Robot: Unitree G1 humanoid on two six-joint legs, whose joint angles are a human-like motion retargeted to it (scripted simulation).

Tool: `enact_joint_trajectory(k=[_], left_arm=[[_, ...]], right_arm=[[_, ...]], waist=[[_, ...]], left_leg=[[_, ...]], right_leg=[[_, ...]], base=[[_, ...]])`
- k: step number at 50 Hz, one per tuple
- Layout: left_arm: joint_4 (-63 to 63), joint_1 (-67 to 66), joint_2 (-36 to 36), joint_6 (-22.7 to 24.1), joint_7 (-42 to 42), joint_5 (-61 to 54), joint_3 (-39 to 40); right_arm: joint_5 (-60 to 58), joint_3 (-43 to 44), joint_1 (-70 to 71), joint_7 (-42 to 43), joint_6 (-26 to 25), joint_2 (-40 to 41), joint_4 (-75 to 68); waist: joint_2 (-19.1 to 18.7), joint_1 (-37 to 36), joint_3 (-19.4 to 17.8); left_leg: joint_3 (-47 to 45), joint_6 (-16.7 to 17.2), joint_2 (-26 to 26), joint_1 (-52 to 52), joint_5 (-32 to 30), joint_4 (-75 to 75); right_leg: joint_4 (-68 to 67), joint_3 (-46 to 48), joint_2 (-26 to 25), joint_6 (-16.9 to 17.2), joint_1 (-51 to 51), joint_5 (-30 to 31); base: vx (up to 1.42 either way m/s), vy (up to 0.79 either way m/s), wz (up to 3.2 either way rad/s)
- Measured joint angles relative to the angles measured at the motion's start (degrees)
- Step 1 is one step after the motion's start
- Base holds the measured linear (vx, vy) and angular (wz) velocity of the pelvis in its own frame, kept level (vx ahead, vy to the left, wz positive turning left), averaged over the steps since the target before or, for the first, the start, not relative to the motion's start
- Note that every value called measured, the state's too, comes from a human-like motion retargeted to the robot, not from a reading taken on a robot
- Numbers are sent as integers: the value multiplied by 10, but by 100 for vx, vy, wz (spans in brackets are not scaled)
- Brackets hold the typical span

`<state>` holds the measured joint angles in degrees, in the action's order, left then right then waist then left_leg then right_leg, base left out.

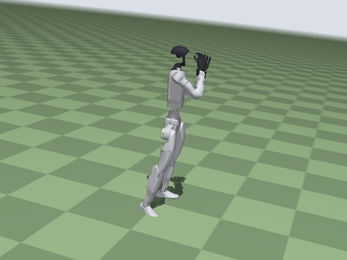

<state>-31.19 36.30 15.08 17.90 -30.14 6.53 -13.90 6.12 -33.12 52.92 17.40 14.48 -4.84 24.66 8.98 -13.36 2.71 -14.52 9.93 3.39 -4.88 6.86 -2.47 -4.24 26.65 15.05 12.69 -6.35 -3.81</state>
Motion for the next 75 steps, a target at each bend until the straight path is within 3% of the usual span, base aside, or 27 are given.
enact_joint_trajectory(k=[6,10,15,19,25,28,34,38,42,45,46,52,55,58,64,70,75], left_arm=[[-30,-45,63,24,37,-29,-95],[20,20,44,17,38,-40,-74],[65,72,-33,5,-3,-53,-8],[22,-8,-62,23,8,-25,-21],[18,-43,-16,35,51,-61,-111],[60,30,-8,28,62,-74,-100],[145,162,-65,12,10,-103,-65],[126,119,-90,15,34,-113,-114],[127,99,-106,24,95,-109,-184],[169,157,-115,11,131,-82,-207],[187,186,-119,13,104,-78,-206],[260,305,-155,12,32,-130,-157],[244,291,-156,10,38,-129,-131],[181,217,-133,21,68,-103,-153],[132,164,-112,19,85,-36,-204],[162,235,-114,13,13,-29,-125],[121,163,-91,17,16,-36,-95]], right_arm=[[27,62,30,124,30,-21,-24],[42,37,-71,60,42,-63,58],[56,-14,-161,-57,16,-79,123],[21,24,-100,-37,9,-53,82],[19,88,-25,86,17,-37,-1],[17,83,-68,63,17,-64,28],[-8,45,-143,4,-5,-94,110],[-31,115,-82,77,-14,-95,86],[5,191,-54,146,12,-103,59],[42,217,-79,97,15,-120,69],[31,222,-98,109,19,-127,83],[39,144,-197,41,22,-168,183],[39,131,-170,18,10,-197,185],[22,152,-96,58,9,-215,140],[22,197,-48,130,29,-157,85],[22,112,-160,44,35,-124,153],[29,67,-122,4,25,-127,132]], waist=[[-6,8,4],[-12,38,1],[-31,88,-4],[-46,108,-9],[-58,117,-10],[-61,133,-11],[-74,184,-15],[-85,196,-19],[-94,201,-18],[-98,217,-16],[-102,224,-15],[-118,263,-10],[-121,257,-10],[-124,242,-9],[-108,235,-9],[-92,222,-4],[-83,177,-1]], left_leg=[[-9,-6,-3,7,2,7],[-7,-2,-4,6,-2,2],[-27,2,-1,-6,-2,-3],[-72,-6,2,-17,9,4],[-136,-22,6,-31,26,19],[-150,-22,7,-37,28,20],[-170,-19,7,-51,27,12],[-197,-21,9,-61,28,8],[-222,-18,19,-65,29,10],[-227,-15,21,-65,29,11],[-227,-13,21,-64,29,11],[-235,-7,15,-70,28,6],[-252,-7,14,-76,29,7],[-267,-7,20,-79,31,12],[-249,-12,23,-72,31,21],[-197,-10,19,-59,23,13],[-168,-12,16,-51,21,11]], right_leg=[[13,-9,1,-2,4,7],[13,-6,2,0,3,7],[7,-28,-1,-1,10,6],[4,-76,-4,3,28,9],[6,-144,-12,14,52,19],[6,-157,-15,20,55,21],[3,-176,-20,20,58,20],[4,-203,-28,23,67,25],[10,-223,-45,23,75,33],[12,-226,-48,23,76,35],[13,-225,-49,23,77,35],[12,-235,-44,23,78,30],[14,-252,-48,23,80,33],[17,-266,-58,23,84,38],[19,-249,-52,23,76,37],[15,-197,-38,23,61,26],[18,-169,-31,23,50,24]], base=[[-1,0,-12],[0,0,0],[-1,0,-35],[-1,-2,-101],[0,-2,-99],[0,-1,-45],[1,0,-29],[1,-2,-61],[0,-6,-55],[0,-1,-9],[0,0,0],[1,0,-10],[1,-2,-50],[0,-7,-45],[0,-1,22],[0,2,78],[-1,2,53]])
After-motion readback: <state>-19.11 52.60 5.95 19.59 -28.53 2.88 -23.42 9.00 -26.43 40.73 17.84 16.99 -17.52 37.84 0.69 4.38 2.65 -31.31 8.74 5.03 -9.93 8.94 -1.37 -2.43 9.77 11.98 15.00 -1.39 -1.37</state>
